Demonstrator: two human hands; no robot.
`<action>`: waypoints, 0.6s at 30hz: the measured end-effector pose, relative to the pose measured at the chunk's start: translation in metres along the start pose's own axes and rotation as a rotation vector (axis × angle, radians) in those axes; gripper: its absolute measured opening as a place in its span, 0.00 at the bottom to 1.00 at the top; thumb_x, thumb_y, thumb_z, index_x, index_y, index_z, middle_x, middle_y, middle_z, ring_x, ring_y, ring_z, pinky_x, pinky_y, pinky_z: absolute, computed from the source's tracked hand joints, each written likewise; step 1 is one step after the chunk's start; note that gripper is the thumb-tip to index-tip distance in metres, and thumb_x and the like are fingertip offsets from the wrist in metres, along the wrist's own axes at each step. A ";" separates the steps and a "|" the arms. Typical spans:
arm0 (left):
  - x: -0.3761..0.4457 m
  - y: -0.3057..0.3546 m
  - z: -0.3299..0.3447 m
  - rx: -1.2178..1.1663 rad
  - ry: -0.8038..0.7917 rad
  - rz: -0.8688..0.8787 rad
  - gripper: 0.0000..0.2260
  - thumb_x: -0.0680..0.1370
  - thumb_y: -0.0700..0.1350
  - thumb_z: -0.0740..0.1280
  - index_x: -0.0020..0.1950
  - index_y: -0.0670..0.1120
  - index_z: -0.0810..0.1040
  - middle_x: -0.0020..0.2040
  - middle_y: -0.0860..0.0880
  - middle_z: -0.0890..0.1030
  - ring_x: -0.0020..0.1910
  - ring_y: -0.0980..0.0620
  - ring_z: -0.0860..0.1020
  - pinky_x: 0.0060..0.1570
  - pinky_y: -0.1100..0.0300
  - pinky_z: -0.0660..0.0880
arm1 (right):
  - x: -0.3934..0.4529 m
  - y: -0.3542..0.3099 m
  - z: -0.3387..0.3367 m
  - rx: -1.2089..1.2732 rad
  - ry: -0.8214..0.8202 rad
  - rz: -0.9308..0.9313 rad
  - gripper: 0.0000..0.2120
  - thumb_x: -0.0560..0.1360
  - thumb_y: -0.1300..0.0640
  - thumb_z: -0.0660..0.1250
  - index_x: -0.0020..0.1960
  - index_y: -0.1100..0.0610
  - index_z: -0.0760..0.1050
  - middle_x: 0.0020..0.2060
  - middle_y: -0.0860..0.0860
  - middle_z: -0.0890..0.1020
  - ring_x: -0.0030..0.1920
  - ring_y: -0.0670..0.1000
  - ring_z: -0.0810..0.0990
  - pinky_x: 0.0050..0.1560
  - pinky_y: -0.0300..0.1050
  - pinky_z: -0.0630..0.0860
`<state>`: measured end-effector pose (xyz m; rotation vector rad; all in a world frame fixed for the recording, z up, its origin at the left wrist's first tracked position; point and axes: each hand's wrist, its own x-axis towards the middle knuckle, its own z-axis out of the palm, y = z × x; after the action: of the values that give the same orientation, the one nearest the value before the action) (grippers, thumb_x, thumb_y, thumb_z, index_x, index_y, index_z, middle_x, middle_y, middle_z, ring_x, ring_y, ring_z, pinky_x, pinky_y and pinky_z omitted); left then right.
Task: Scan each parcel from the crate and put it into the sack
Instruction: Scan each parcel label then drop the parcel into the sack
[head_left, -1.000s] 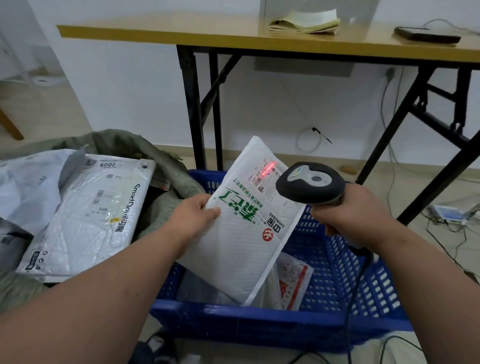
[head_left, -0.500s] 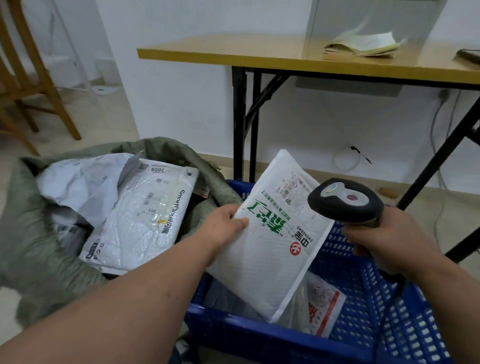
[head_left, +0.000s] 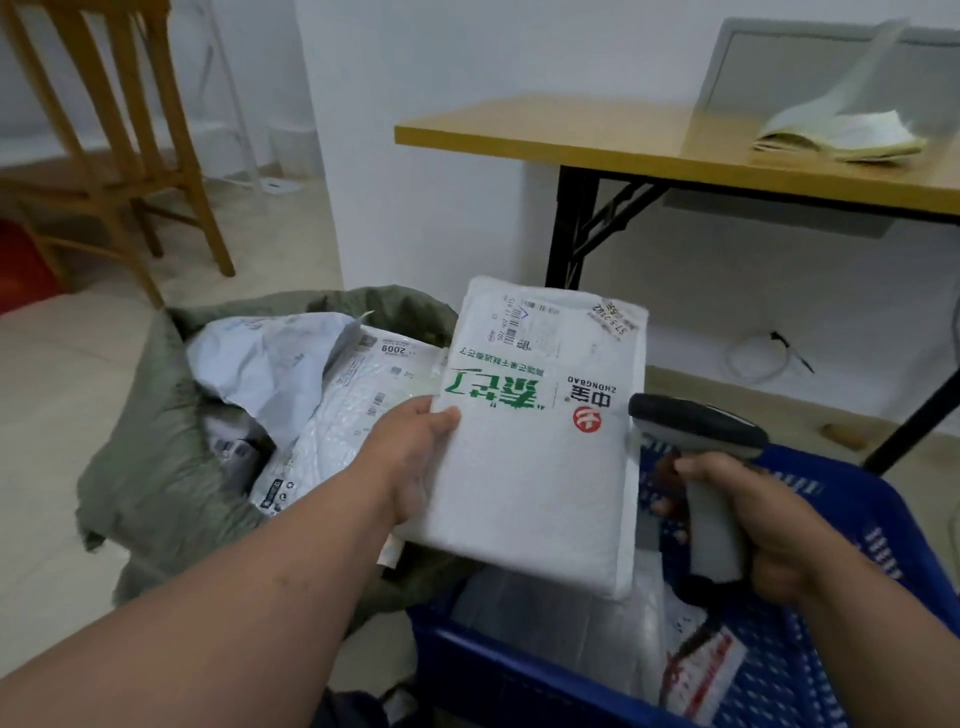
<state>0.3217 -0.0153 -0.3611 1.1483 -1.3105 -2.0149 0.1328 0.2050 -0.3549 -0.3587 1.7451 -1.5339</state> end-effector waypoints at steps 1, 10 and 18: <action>0.000 0.006 -0.008 -0.016 0.029 0.000 0.06 0.81 0.39 0.64 0.54 0.44 0.79 0.41 0.46 0.86 0.33 0.48 0.85 0.28 0.56 0.79 | 0.002 0.000 0.013 0.025 -0.059 0.003 0.16 0.65 0.55 0.71 0.50 0.60 0.81 0.38 0.57 0.86 0.33 0.53 0.85 0.29 0.47 0.79; 0.025 0.067 -0.101 0.558 0.544 0.374 0.17 0.77 0.40 0.63 0.65 0.51 0.76 0.48 0.54 0.79 0.42 0.51 0.76 0.43 0.57 0.74 | 0.045 -0.007 0.141 -0.141 -0.287 0.021 0.11 0.73 0.57 0.72 0.54 0.56 0.78 0.48 0.55 0.82 0.33 0.53 0.84 0.30 0.42 0.78; 0.048 0.018 -0.124 1.824 0.372 0.262 0.36 0.77 0.61 0.62 0.79 0.61 0.46 0.81 0.49 0.41 0.78 0.40 0.45 0.72 0.38 0.48 | 0.089 0.003 0.159 -0.414 0.045 0.024 0.12 0.71 0.51 0.71 0.53 0.52 0.76 0.47 0.51 0.80 0.47 0.54 0.80 0.44 0.46 0.76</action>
<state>0.3993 -0.1216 -0.3878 1.5885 -2.7761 0.1113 0.1857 0.0338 -0.3861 -0.5090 2.0933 -1.1632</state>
